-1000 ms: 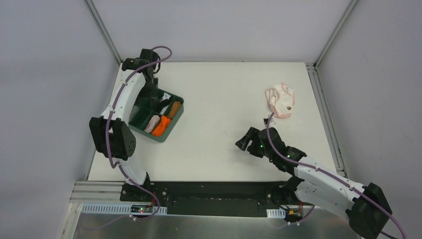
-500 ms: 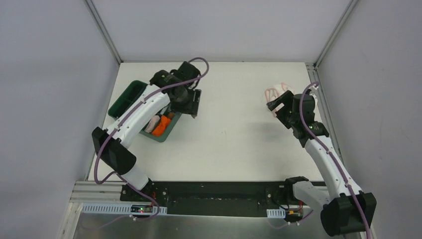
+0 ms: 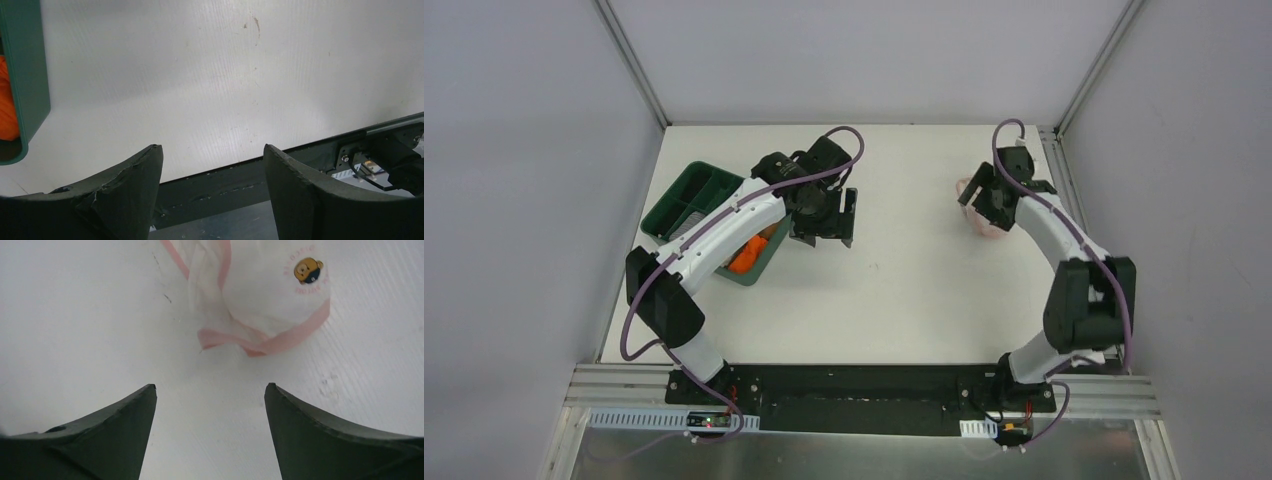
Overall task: Roll the underwear
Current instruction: Move the underwear to the center of the board.
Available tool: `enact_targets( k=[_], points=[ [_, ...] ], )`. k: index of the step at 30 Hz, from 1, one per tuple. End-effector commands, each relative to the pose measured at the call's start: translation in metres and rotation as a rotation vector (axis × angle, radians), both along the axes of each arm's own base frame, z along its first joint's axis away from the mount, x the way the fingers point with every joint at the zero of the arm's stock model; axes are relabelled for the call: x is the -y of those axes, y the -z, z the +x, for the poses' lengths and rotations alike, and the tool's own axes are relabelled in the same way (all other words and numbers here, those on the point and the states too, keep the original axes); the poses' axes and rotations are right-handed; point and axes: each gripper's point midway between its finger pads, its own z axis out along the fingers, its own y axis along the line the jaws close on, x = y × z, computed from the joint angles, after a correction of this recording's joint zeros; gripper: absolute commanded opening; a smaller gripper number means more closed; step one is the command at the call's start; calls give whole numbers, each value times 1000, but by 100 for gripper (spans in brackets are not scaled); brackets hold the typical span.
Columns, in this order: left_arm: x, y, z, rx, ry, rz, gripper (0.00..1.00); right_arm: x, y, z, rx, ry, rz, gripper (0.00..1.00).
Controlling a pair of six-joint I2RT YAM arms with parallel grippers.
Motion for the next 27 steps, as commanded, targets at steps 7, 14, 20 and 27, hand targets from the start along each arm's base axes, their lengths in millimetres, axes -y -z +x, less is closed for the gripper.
enact_targets(
  k=[7,14,20,27],
  points=[
    [-1,0,-12,-11,11,-15,72,6,60,65,-186,-35,-121,53],
    [-19,0,-8,45,-17,45,72,-10,14,61,-84,-72,-48,0],
    [-36,-13,9,122,-101,80,71,-65,-105,39,173,-269,138,0],
    [-90,-41,23,200,-280,68,71,-159,-136,-67,187,-585,417,0]
  ],
)
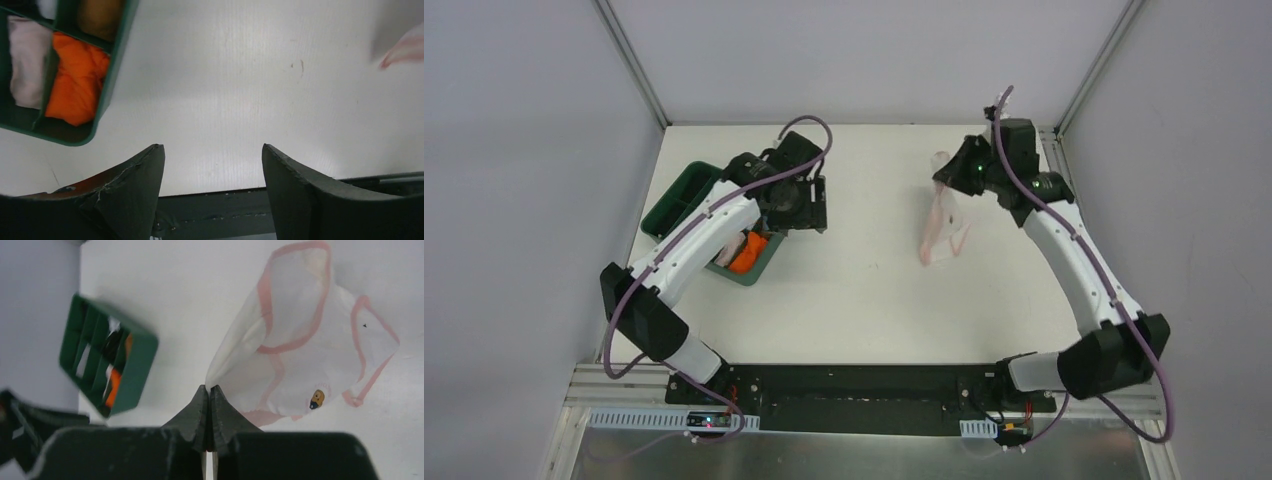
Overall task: Roll the underwear
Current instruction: Move the underwear to the center of the board.
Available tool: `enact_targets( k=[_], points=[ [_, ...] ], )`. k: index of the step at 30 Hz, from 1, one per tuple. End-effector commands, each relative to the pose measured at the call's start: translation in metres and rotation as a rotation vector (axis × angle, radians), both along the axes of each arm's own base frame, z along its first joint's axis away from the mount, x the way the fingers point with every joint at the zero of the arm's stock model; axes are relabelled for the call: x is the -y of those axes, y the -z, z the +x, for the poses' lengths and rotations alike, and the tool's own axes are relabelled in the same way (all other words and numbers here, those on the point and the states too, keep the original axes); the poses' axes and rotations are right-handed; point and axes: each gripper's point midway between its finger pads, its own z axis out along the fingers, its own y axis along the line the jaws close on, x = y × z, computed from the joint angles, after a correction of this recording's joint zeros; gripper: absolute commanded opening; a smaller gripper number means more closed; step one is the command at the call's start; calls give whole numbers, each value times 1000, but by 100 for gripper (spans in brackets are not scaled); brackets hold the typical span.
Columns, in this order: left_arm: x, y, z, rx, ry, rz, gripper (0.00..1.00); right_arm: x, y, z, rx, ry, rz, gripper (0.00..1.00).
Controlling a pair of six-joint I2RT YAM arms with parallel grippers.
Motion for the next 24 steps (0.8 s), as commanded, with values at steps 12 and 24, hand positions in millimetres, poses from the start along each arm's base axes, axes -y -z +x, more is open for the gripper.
enact_targets(
  k=[12,24],
  points=[
    [-23,-12,2,-52,-117,-191,70,-61,102,-156,-222,-174,372,0],
    [4,-17,-1,-41,-35,-262,70,7,-26,-71,74,-121,222,0]
  ],
)
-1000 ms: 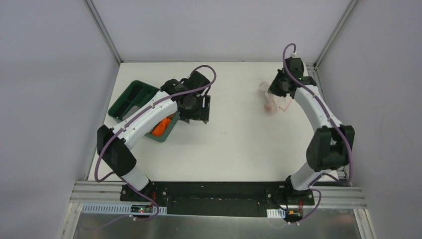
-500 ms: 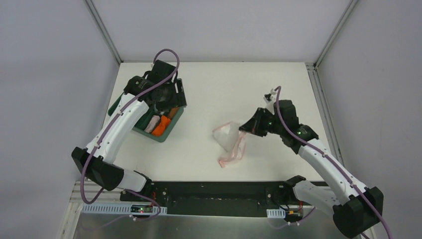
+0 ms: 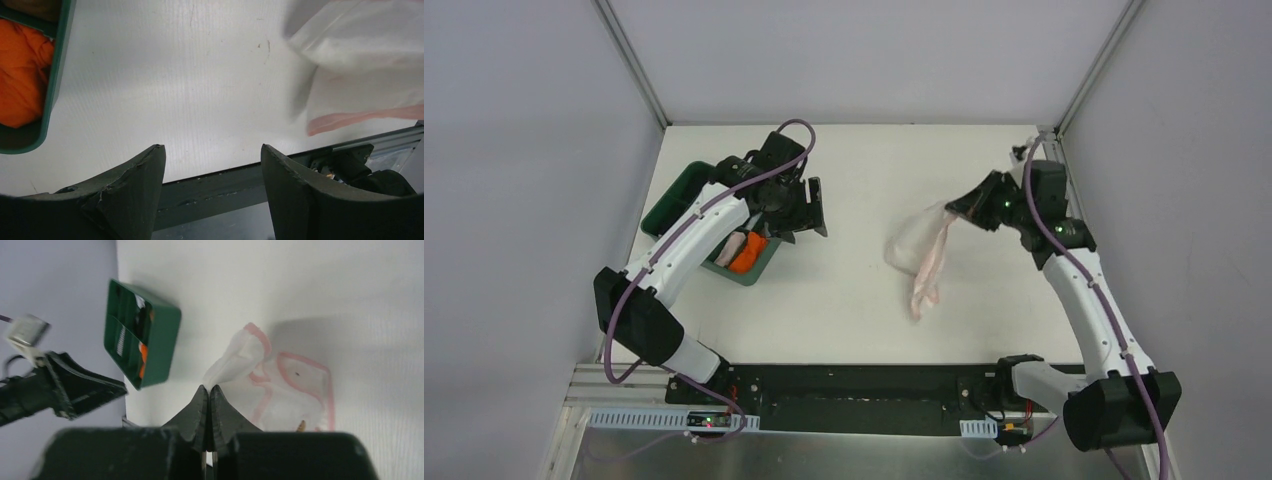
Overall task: Roll the underwear
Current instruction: Move the underwear to the center of the board.
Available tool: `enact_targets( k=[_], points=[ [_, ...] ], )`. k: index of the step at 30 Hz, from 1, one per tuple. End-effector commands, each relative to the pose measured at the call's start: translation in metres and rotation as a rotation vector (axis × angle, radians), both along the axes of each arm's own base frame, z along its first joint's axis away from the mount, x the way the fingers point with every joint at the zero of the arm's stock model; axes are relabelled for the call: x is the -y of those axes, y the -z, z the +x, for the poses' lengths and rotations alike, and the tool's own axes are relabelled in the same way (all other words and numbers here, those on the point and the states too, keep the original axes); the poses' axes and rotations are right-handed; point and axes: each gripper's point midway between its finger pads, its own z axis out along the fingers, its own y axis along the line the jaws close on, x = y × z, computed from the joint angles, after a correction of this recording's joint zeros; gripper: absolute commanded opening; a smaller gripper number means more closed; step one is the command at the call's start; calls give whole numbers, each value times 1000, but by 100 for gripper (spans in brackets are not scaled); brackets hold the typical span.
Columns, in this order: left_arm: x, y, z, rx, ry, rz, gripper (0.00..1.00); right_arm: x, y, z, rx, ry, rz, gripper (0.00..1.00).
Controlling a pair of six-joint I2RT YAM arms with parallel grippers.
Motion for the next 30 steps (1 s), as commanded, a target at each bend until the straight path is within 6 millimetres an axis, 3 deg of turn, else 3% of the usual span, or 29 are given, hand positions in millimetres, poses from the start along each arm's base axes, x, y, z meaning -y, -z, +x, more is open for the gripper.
enact_targets(
  k=[1,4,6,10,11,13,14,16,19,21,23,27,30],
  points=[
    [0,-21,4,74,-4,-29,70,8,-87,27,221,-57,-57,0],
    [-12,-30,7,120,-32,-6,70,-11,-124,26,276,-122,34,0],
    [-25,-34,9,135,-77,10,70,-35,-118,21,249,-192,78,0],
    [-55,-37,12,135,-196,29,71,-107,-53,0,107,-365,79,1],
    [-60,-37,12,134,-217,26,71,-128,-32,-6,63,-411,80,7],
    [-68,-36,12,139,-255,35,71,-167,9,-22,-27,-502,75,32],
    [-71,-35,11,139,-261,42,71,-179,28,-25,-70,-524,56,41],
    [-70,-33,10,130,-253,39,71,-189,47,-28,-127,-542,30,49],
    [-58,-26,3,86,-192,-1,72,-179,35,-18,-67,-497,-4,60],
    [-47,-17,-1,40,-129,-29,71,-157,16,-9,-5,-434,-30,65],
    [-35,-1,-4,-6,-57,-15,69,-128,9,2,8,-338,-40,65],
    [4,22,-14,-33,67,49,68,-60,39,7,-78,-118,-34,64],
    [30,48,-17,-120,12,40,67,-24,70,-7,-166,-15,-19,63]
  ],
)
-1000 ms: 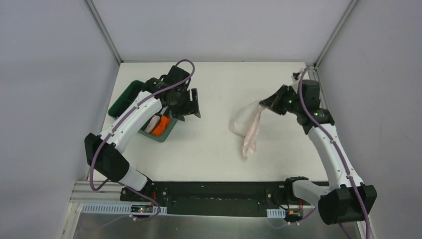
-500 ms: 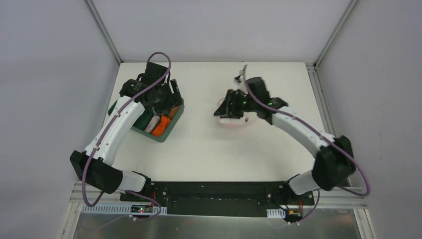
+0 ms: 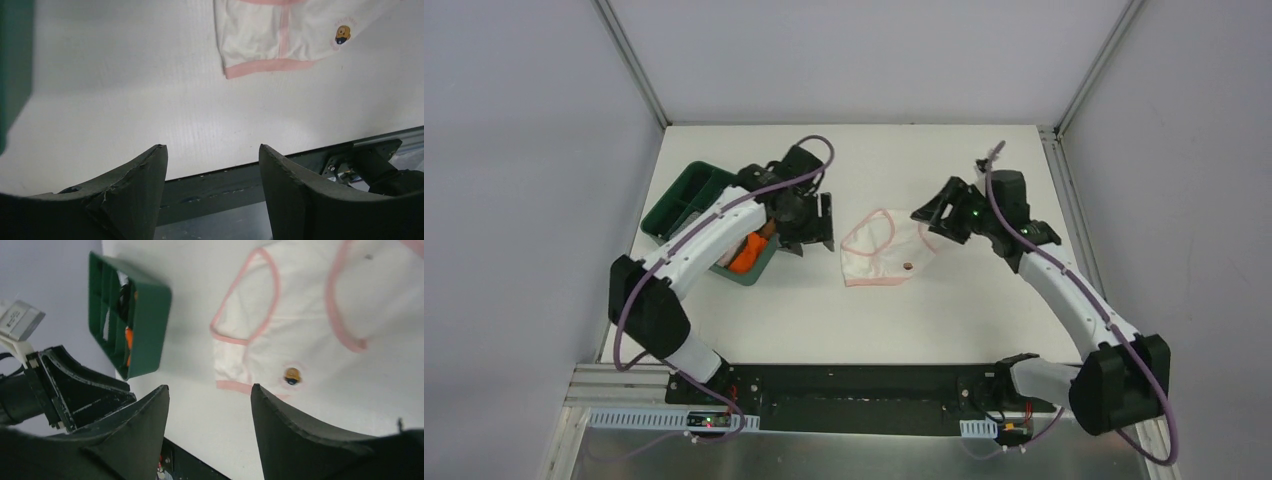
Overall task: Roll the underwear
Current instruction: Move the underwear to the center of the board, then flatten out the underwear at the center of the board.
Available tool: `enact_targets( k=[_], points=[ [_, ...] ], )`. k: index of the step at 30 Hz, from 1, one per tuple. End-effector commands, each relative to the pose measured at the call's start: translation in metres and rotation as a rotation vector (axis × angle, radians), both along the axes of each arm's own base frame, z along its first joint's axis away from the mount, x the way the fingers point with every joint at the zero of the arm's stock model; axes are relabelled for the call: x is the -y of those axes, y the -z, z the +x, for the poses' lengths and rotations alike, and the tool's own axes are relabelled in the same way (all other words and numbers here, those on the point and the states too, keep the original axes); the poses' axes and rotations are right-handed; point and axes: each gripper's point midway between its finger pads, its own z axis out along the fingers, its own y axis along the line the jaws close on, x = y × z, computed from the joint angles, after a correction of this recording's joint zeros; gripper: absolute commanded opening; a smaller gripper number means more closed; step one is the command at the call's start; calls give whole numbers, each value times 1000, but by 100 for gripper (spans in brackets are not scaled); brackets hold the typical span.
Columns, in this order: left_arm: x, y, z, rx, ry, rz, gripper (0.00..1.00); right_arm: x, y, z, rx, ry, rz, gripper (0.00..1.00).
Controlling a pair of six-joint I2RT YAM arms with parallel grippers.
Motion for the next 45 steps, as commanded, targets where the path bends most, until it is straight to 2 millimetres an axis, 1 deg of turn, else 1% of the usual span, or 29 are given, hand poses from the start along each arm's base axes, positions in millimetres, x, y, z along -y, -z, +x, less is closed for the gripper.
enact_targets(
  k=[1,3,6,9,13,18,23,27,28,30,31,32,34,36,39,41,45],
  points=[
    [35,39,-11,-130,-44,-4,67,46,61,-27,-192,150,-23,63],
    [45,60,-16,-211,-113,-1,66,54,72,-40,-228,172,-16,63],
    [57,86,-18,-259,-187,-17,65,60,77,-51,-239,196,-9,62],
    [68,103,-14,-260,-222,-68,63,60,76,-53,-239,204,4,62],
    [74,120,-9,-258,-241,-81,57,57,74,-53,-252,188,13,62],
    [78,137,-8,-272,-224,-73,54,56,73,-52,-252,183,15,62],
    [83,146,-9,-281,-210,-68,49,58,74,-55,-252,189,11,62],
    [91,150,-10,-295,-183,-72,42,59,76,-56,-262,200,16,62],
    [93,151,-10,-294,-180,-71,37,60,78,-57,-267,204,17,62],
    [96,150,-6,-288,-166,-75,21,61,78,-57,-270,217,22,62],
    [97,148,-3,-281,-153,-76,5,62,78,-57,-272,223,24,62],
    [99,145,0,-270,-141,-77,0,63,78,-57,-272,229,29,62],
    [101,132,8,-242,-118,-86,0,66,78,-58,-274,243,39,62],
    [105,111,17,-195,-93,-108,0,70,79,-60,-276,258,46,62],
    [116,67,27,-125,-53,-171,0,77,87,-66,-299,289,52,62],
    [127,36,33,-90,-36,-236,0,80,96,-70,-324,307,54,62],
    [145,-9,40,-59,-26,-341,0,81,102,-75,-319,326,74,62]
  ],
)
